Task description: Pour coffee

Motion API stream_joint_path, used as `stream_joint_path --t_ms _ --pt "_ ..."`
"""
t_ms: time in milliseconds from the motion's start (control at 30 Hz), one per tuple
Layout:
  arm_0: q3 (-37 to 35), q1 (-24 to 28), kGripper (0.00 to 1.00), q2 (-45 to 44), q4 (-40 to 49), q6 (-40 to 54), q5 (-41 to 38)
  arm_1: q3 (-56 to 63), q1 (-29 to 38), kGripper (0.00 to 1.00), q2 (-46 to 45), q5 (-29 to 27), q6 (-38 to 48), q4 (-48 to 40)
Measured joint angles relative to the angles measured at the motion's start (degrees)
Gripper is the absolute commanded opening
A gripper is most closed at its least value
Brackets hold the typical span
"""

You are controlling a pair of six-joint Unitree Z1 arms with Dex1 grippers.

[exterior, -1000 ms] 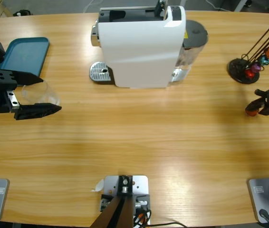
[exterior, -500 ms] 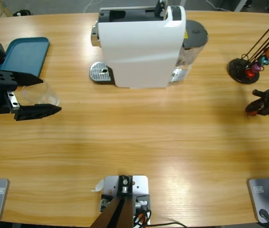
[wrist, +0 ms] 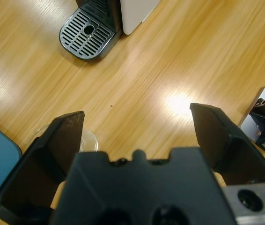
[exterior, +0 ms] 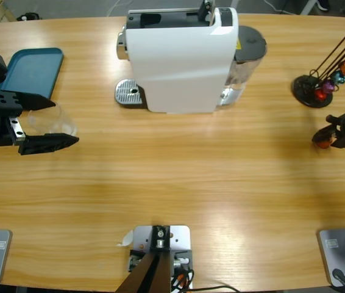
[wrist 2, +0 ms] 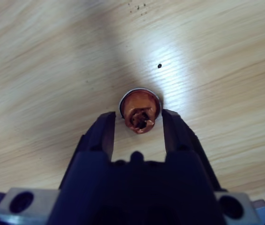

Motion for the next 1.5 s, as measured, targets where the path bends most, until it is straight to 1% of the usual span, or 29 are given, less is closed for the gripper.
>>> stream_joint_path --t_ms 200,267,300,333,367,933,1000,1067,1100,1133,1300,1400,1500 --pt "0.1 0.0 0.977 0.0 -0.4 -0.1 0.0 0.0 0.0 0.384 0.0 -0.1 0.0 -0.4" --pt "0.2 0.0 0.977 0.0 -0.4 -0.1 0.0 0.0 0.0 0.352 0.0 -0.1 0.0 -0.4" --pt "0.2 0.0 0.977 0.0 -0.4 -0.1 0.0 0.0 0.0 0.247 0.0 -0.1 0.0 -0.4" --pt "0.2 0.0 0.977 0.0 -0.4 -0.1 0.0 0.0 0.0 0.170 0.0 -0.1 0.0 -0.4" --pt "0.2 0.0 0.977 0.0 -0.4 -0.1 0.0 0.0 0.0 0.116 0.0 -0.1 0.0 -0.4" --pt "0.5 0.0 0.977 0.0 -0.6 -0.1 0.0 -0.2 0.6 0.099 -0.2 0.0 -0.3 -0.7" --pt "0.6 0.0 0.977 0.0 -0.6 -0.1 0.0 -0.3 2.9 0.098 -2.3 0.0 -1.8 -1.3" --pt "0.9 0.0 0.977 -0.2 -0.6 -0.2 0.0 -1.0 6.4 0.092 -6.4 0.3 -4.7 -1.5" --pt "0.9 0.0 0.977 -0.3 -0.6 -0.2 0.0 -1.7 7.8 0.015 -8.7 0.6 -5.9 -1.5" --pt "1.0 0.0 0.977 -0.4 -0.6 -0.2 0.0 -2.6 8.9 0.000 -11.0 1.4 -6.7 -1.5" --pt "1.1 0.0 0.977 -1.7 -0.6 -0.3 0.0 -7.3 11.1 0.000 -20.0 10.2 -8.6 -1.2" --pt "1.6 0.0 0.973 -2.8 -0.6 -0.5 0.0 -8.8 17.0 0.000 -22.9 13.1 -12.0 -6.0" --pt "1.7 0.0 0.972 -3.6 -0.6 -0.8 0.0 -10.0 24.1 0.000 -23.7 14.4 -19.7 -11.5"
